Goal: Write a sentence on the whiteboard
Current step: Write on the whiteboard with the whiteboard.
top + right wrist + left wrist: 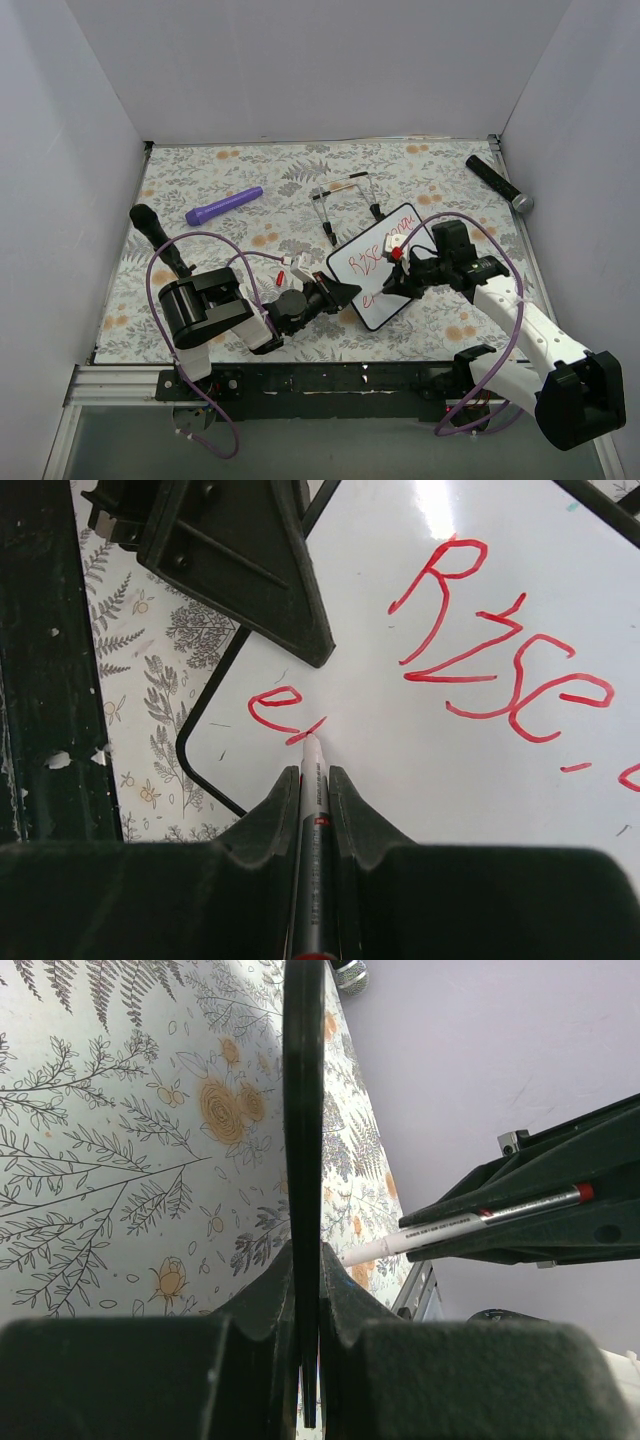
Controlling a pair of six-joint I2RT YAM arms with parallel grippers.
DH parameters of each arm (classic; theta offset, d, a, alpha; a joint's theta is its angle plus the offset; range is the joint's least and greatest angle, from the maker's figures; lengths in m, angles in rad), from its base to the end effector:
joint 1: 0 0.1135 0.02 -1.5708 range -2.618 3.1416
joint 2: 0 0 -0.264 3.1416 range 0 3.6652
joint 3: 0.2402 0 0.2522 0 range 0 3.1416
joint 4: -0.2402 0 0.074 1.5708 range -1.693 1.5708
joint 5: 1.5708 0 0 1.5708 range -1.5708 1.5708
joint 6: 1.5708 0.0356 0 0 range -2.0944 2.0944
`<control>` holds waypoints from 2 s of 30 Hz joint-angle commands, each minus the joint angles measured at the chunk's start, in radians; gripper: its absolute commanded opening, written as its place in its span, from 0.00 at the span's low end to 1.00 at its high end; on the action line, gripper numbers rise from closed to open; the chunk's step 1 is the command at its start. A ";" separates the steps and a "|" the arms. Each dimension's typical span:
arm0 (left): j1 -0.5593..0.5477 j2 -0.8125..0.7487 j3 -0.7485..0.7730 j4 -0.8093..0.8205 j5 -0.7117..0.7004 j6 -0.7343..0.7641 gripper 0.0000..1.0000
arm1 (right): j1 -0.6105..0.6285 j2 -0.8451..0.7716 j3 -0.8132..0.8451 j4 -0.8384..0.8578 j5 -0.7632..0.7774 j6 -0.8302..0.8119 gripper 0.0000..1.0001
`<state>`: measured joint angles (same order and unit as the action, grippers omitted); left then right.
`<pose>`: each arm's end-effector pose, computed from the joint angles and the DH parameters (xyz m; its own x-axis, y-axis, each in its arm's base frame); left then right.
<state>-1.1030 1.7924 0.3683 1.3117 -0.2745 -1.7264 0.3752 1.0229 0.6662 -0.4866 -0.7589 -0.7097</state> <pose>0.1352 -0.2463 0.1253 -0.7209 -0.6818 0.1240 -0.1643 -0.0056 -0.9864 0.1765 0.0959 0.2350 -0.0764 -0.5382 -0.8393 -0.9775 0.2066 -0.0435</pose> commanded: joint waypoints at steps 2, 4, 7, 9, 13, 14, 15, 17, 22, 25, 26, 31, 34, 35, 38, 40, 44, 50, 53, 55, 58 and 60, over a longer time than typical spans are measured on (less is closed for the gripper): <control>-0.001 0.004 0.004 0.253 0.009 0.024 0.00 | -0.001 -0.015 0.032 0.106 0.072 0.050 0.01; -0.001 0.002 0.001 0.254 0.011 0.024 0.00 | -0.002 -0.015 0.030 0.118 0.099 0.064 0.01; -0.001 0.002 0.001 0.253 0.009 0.024 0.00 | -0.004 -0.018 0.024 0.135 0.133 0.078 0.01; -0.001 0.001 0.000 0.254 0.008 0.024 0.00 | -0.009 -0.021 0.024 0.129 0.121 0.078 0.01; -0.001 0.001 -0.006 0.258 0.008 0.027 0.00 | -0.022 -0.049 0.039 0.040 -0.018 -0.002 0.01; -0.001 0.001 -0.008 0.259 0.005 0.027 0.00 | -0.027 -0.058 0.045 0.019 -0.052 -0.020 0.01; -0.001 -0.001 -0.012 0.261 0.004 0.028 0.00 | -0.041 -0.066 0.064 -0.021 -0.103 -0.052 0.01; -0.001 -0.004 -0.023 0.267 0.003 0.033 0.00 | -0.065 -0.092 0.079 -0.030 -0.126 -0.054 0.01; -0.001 -0.019 -0.031 0.247 0.009 0.053 0.00 | -0.189 -0.133 0.111 -0.001 -0.125 -0.017 0.01; -0.001 -0.031 -0.031 0.228 0.018 0.071 0.00 | -0.242 -0.142 0.110 0.019 -0.123 0.003 0.01; -0.001 -0.036 -0.032 0.225 0.020 0.077 0.00 | -0.248 -0.144 0.107 0.020 -0.126 0.009 0.01; -0.001 -0.044 -0.037 0.212 0.024 0.088 0.00 | -0.260 -0.149 0.085 0.011 -0.160 -0.002 0.01; -0.001 -0.047 -0.035 0.205 0.031 0.091 0.00 | -0.262 -0.146 0.067 -0.015 -0.184 -0.034 0.01; -0.001 -0.047 -0.035 0.204 0.034 0.093 0.00 | -0.260 -0.145 0.064 -0.024 -0.194 -0.056 0.01; -0.001 -0.044 -0.042 0.213 0.040 0.093 0.00 | -0.260 -0.142 0.050 -0.047 -0.218 -0.086 0.01; -0.001 -0.041 -0.043 0.215 0.040 0.093 0.00 | -0.262 -0.142 0.047 -0.056 -0.229 -0.096 0.01; -0.001 -0.041 -0.045 0.210 0.044 0.097 0.00 | -0.260 -0.139 0.046 -0.084 -0.273 -0.140 0.01; -0.003 -0.042 -0.046 0.208 0.046 0.097 0.00 | -0.260 -0.138 0.032 -0.087 -0.272 -0.154 0.01; -0.001 -0.044 -0.043 0.205 0.046 0.097 0.00 | -0.260 -0.136 0.029 -0.083 -0.267 -0.154 0.01; -0.001 -0.047 -0.046 0.202 0.046 0.097 0.00 | -0.260 -0.135 0.026 -0.083 -0.264 -0.154 0.01; -0.001 -0.050 -0.048 0.201 0.044 0.099 0.00 | -0.260 -0.133 0.024 -0.081 -0.260 -0.155 0.01; -0.001 -0.053 -0.049 0.201 0.043 0.099 0.00 | -0.260 -0.132 0.023 -0.081 -0.255 -0.155 0.01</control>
<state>-1.1015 1.7767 0.3401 1.3334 -0.2466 -1.6794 0.1181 0.8898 0.7021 -0.5705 -0.9977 -0.8501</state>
